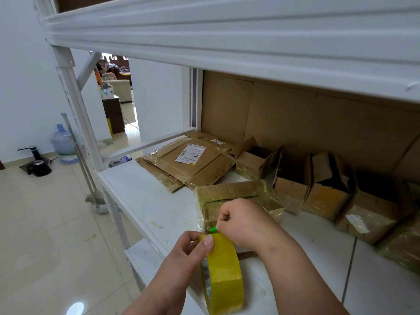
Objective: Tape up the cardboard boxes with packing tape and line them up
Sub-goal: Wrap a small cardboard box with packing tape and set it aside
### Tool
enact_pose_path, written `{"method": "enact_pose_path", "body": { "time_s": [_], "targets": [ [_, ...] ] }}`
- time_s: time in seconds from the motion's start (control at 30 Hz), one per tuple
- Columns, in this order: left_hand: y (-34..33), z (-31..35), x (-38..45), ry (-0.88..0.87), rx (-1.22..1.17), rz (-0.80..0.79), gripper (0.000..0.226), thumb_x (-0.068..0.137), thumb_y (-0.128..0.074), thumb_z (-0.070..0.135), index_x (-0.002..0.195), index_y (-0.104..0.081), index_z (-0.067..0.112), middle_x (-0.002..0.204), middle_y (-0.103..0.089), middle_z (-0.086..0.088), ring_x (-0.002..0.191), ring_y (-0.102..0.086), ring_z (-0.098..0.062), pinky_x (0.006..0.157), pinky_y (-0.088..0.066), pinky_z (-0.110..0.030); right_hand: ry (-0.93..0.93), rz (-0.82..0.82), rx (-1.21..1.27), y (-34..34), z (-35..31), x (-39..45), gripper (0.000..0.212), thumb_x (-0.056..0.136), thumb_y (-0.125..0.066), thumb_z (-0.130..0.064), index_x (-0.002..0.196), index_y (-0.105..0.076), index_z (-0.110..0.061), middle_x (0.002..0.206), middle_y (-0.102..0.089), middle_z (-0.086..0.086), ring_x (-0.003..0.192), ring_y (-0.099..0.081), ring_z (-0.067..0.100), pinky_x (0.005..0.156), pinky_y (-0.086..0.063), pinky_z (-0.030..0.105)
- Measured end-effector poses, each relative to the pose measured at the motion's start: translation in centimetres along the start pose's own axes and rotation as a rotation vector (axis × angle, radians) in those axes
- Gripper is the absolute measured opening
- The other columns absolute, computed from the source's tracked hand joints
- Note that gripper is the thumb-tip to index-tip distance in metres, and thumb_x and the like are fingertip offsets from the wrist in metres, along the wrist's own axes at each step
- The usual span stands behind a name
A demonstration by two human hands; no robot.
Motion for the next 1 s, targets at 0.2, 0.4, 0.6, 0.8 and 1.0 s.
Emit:
{"method": "enact_pose_path", "body": {
  "time_s": [0.2, 0.4, 0.6, 0.8, 1.0],
  "targets": [
    [0.2, 0.2, 0.1, -0.005, -0.009, -0.030, 0.079, 0.046, -0.078, 0.065, 0.100, -0.061, 0.011, 0.084, -0.072, -0.002, 0.090, -0.064, -0.022, 0.083, -0.046, -0.034, -0.082, 0.016, 0.045, 0.1, 2.0, 0.3, 0.017, 0.087, -0.056, -0.020, 0.071, -0.063, -0.021, 0.083, -0.070, -0.003, 0.077, -0.064, 0.016, 0.065, -0.053, 0.031],
    [0.3, 0.2, -0.1, 0.008, 0.001, -0.037, 0.071, 0.051, -0.077, 0.064, 0.102, -0.064, 0.016, 0.086, -0.073, 0.003, 0.099, -0.063, -0.023, 0.086, -0.046, -0.035, -0.194, 0.059, 0.057, -0.4, 5.6, -0.6, 0.017, 0.088, -0.055, -0.020, 0.071, -0.056, -0.015, 0.078, -0.062, -0.005, 0.068, -0.055, 0.010, 0.055, -0.040, 0.025],
    [0.1, 0.4, -0.5, 0.045, 0.015, -0.048, 0.062, 0.061, -0.071, 0.060, 0.104, -0.064, 0.017, 0.092, -0.072, 0.001, 0.102, -0.061, -0.024, 0.083, -0.044, -0.034, -0.343, -0.019, 0.030, -2.4, 7.8, -2.2, 0.012, 0.083, -0.060, -0.027, 0.089, -0.053, -0.034, 0.113, -0.062, -0.012, 0.101, -0.059, 0.017, 0.081, -0.048, 0.028],
    [0.0, 0.6, -0.8, 0.053, 0.001, -0.071, 0.063, 0.061, -0.072, 0.061, 0.105, -0.065, 0.017, 0.090, -0.071, 0.001, 0.098, -0.059, -0.022, 0.080, -0.041, -0.033, -0.327, 0.122, 0.108, -2.7, 5.7, -2.3, 0.016, 0.095, -0.054, -0.035, 0.100, -0.067, -0.029, 0.109, -0.058, -0.007, 0.114, -0.052, 0.020, 0.090, -0.041, 0.035],
    [0.3, 0.7, -0.8, 0.027, 0.036, -0.090, 0.072, 0.052, -0.076, 0.067, 0.103, -0.067, 0.018, 0.096, -0.073, -0.002, 0.104, -0.061, -0.025, 0.091, -0.043, -0.039, -0.441, -0.080, 1.022, -4.3, 2.3, -1.8, 0.027, 0.089, -0.065, -0.038, 0.084, -0.076, -0.013, 0.071, -0.072, -0.001, 0.077, -0.066, 0.017, 0.072, -0.046, 0.030]
  ]
}}
Point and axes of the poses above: each hand's wrist, its own x-axis towards the middle knuckle, its own y-axis out of the back of the hand, z = x × y, the point moved 1 cm from there along x, towards the middle knuckle
